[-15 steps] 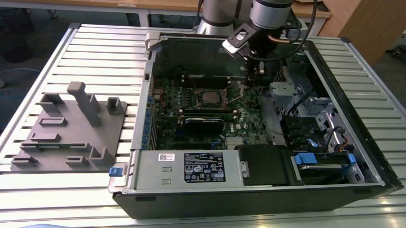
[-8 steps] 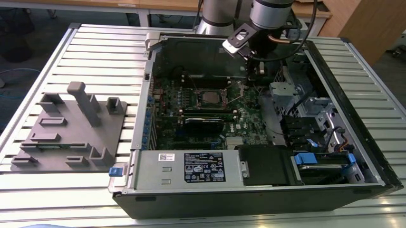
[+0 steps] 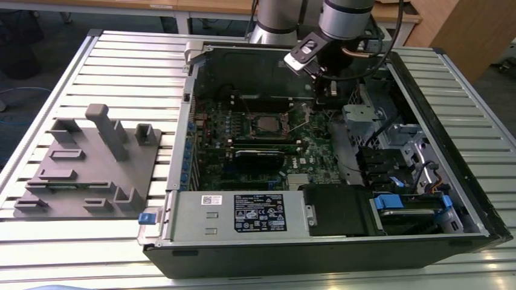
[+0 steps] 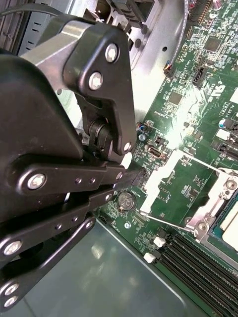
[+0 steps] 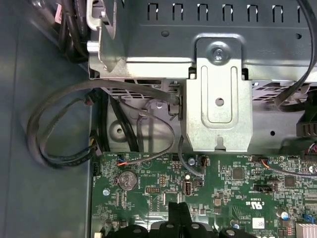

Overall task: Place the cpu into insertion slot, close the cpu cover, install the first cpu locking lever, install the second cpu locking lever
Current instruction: 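Close the cpu cover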

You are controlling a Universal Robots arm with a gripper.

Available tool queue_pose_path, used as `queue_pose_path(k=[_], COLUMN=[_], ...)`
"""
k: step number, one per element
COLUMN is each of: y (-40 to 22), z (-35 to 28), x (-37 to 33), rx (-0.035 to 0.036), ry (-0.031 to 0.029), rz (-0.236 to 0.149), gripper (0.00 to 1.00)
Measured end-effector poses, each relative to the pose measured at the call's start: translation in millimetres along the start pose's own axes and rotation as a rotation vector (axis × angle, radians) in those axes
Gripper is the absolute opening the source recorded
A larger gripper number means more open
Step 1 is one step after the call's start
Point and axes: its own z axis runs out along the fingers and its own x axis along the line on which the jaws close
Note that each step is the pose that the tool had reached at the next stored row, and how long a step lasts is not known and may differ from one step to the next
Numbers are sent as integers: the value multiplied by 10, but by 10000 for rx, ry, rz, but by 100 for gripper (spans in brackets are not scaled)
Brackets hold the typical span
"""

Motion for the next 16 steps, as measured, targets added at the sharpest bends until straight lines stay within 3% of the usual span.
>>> queue_pose_path(k=[16], y=[6], z=[128], x=[4], rx=[5], ry=[-7], rz=[0], gripper=[11])
